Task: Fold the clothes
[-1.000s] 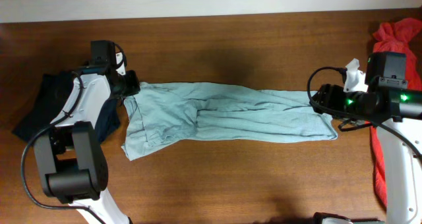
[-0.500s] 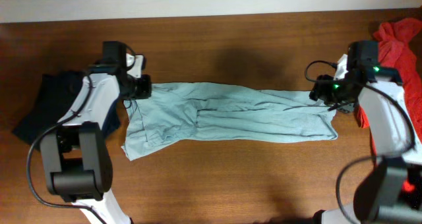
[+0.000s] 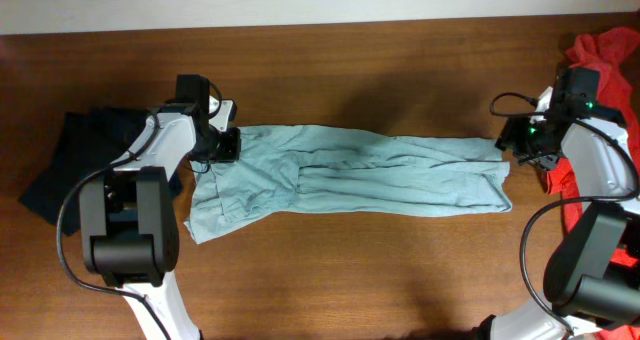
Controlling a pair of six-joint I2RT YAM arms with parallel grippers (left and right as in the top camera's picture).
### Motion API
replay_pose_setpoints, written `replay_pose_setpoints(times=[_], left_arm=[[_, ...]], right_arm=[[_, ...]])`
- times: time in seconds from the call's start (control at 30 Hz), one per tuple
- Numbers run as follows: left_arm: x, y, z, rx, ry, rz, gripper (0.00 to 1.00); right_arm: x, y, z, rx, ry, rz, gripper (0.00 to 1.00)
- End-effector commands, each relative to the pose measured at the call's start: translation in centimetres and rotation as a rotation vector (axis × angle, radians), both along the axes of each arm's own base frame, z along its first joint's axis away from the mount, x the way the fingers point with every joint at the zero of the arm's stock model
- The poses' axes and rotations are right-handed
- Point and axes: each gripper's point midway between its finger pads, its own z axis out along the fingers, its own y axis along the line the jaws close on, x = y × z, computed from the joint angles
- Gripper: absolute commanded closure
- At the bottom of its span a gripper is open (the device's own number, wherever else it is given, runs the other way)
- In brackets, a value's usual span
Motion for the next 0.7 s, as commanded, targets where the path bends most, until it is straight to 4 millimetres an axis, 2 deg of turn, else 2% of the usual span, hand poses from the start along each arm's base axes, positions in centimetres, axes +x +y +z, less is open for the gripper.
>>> replay_pose_setpoints(times=[0.0,0.13,0.2,0.43,0.67], left_arm=[[-1.0,0.3,-2.6,0.013,0.062,-0.013,0.81],[-1.0,0.3,-2.6,0.013,0.062,-0.014,0.81],[-1.0,0.3,-2.6,0.014,0.062,-0.013,0.81],[-1.0,0.4,-2.6,0.014,0.061,-0.013,0.81],[-0.7,0.3,-2.5,0.014,0.049,-0.013,0.81]], right_arm=[[-0.8,1.4,-1.8,0.042,0.074,0.029,0.38],[-3.4,2.4,-2.9,0.093,0.199,0.007,0.42],[-3.7,2.5,-2.9,0.102,0.211,0.008,0.42],[-2.9,5.6,-1.8,0.284,0.158,0.029,0.42],[-2.0,6.0,-2.8,0.303,0.152,-0.104,0.43]])
